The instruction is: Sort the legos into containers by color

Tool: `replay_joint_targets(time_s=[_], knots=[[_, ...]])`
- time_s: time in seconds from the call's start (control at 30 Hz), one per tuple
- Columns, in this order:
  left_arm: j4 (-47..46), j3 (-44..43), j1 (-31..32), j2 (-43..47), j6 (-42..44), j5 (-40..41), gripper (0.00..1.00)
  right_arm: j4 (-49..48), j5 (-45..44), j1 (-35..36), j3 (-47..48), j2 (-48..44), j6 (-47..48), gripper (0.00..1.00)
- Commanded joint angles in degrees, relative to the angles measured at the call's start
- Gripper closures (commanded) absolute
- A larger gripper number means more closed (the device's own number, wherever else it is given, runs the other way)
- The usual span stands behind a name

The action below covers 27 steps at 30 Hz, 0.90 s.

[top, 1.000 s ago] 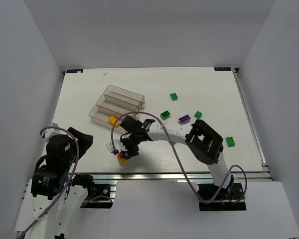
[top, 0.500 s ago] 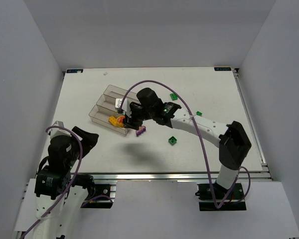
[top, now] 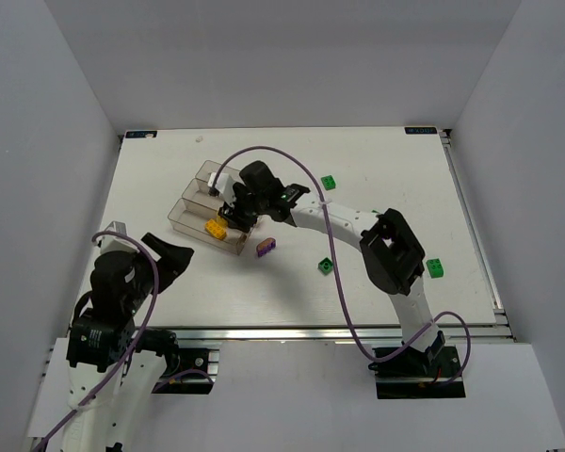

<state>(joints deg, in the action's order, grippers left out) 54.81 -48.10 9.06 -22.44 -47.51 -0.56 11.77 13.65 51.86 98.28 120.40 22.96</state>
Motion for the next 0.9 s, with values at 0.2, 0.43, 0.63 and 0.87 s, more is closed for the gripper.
replay_joint_targets(time_s=[0.2,0.43,0.63,0.87], knots=[[-7.9,2.7,-0.4,-1.2,-0.2,-9.0,0.17,-0.6,3.3,0.0,3.2,-0.5,-1.5,0.37],[-11.6,2.9,-0.4,-3.8,1.1,-12.9,0.17,0.0,4.3,0.0,3.9,-0.3,-2.6,0.31],[-19.6,5.4,-0.4,-11.3,4.3,-21.1,0.39,1.1,5.5,-4.9,3.2,-9.2,-10.2,0.65],[-29.7,5.6,0.7,-25.1,12.2,-30.4,0.75,1.9,29.7,-19.2,-19.9,-26.9,-15.6,0.87]])
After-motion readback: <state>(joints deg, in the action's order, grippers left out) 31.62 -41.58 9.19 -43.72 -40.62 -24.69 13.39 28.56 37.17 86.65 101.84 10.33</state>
